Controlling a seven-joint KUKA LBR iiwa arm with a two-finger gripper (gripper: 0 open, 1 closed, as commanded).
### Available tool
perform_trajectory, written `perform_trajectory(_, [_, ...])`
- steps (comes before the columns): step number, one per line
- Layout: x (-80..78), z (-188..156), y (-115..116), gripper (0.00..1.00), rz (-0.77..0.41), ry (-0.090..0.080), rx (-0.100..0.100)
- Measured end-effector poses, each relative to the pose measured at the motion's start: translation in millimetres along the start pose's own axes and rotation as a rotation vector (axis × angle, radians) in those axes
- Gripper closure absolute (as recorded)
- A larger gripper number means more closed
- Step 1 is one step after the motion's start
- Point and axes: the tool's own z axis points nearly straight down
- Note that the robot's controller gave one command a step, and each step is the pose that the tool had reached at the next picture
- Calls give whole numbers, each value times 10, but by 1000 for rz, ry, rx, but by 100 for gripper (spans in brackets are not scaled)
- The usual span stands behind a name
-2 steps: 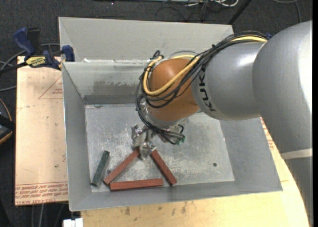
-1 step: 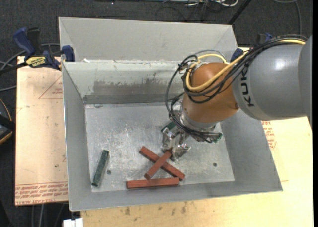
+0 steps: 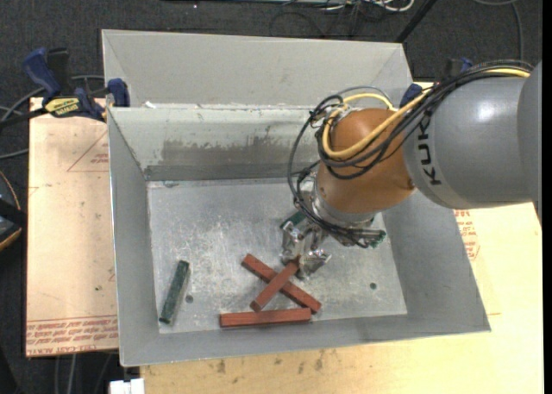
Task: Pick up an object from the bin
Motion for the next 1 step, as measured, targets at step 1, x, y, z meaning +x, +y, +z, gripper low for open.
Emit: perform_trajectory(1, [-14,-1557,-211,100,-39,11,-4])
